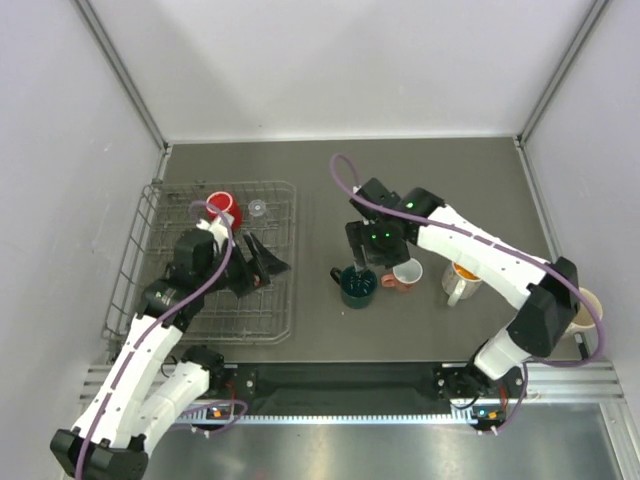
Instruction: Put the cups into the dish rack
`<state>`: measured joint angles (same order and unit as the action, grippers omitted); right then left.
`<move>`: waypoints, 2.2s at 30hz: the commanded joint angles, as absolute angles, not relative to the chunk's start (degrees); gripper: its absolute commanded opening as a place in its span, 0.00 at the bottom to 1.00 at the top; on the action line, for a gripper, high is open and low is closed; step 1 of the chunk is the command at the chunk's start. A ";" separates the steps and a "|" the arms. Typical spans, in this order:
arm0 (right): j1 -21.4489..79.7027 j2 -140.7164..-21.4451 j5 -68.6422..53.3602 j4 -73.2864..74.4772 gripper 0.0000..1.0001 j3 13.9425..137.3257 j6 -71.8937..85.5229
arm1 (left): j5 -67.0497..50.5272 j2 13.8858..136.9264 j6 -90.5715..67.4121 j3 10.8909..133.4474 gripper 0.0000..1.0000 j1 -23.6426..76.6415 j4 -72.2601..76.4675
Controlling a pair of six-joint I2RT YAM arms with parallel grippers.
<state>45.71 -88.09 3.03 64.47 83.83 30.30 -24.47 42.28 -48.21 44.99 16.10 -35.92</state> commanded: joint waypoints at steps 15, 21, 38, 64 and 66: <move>49.75 -97.03 8.95 57.75 0.69 86.57 29.62 | -31.90 22.94 -54.67 34.44 0.87 21.53 -44.82; 49.57 -98.70 11.86 57.04 0.66 85.00 28.39 | -30.59 24.78 -51.86 42.87 0.87 21.45 -50.01; 47.64 -98.88 8.79 50.10 0.52 78.66 25.05 | -32.96 31.46 -49.57 46.93 0.86 21.45 -48.25; 49.39 -89.22 13.00 42.45 0.00 79.18 20.04 | -42.09 39.02 -56.24 51.33 0.83 21.45 -48.26; 50.18 -85.71 15.20 42.10 0.00 80.33 18.56 | -44.02 39.72 -57.83 51.68 0.83 21.45 -47.64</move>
<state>48.64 -94.83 11.05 46.09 74.24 21.17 -39.57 39.33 -54.96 49.04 21.43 -50.09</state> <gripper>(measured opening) 0.041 0.831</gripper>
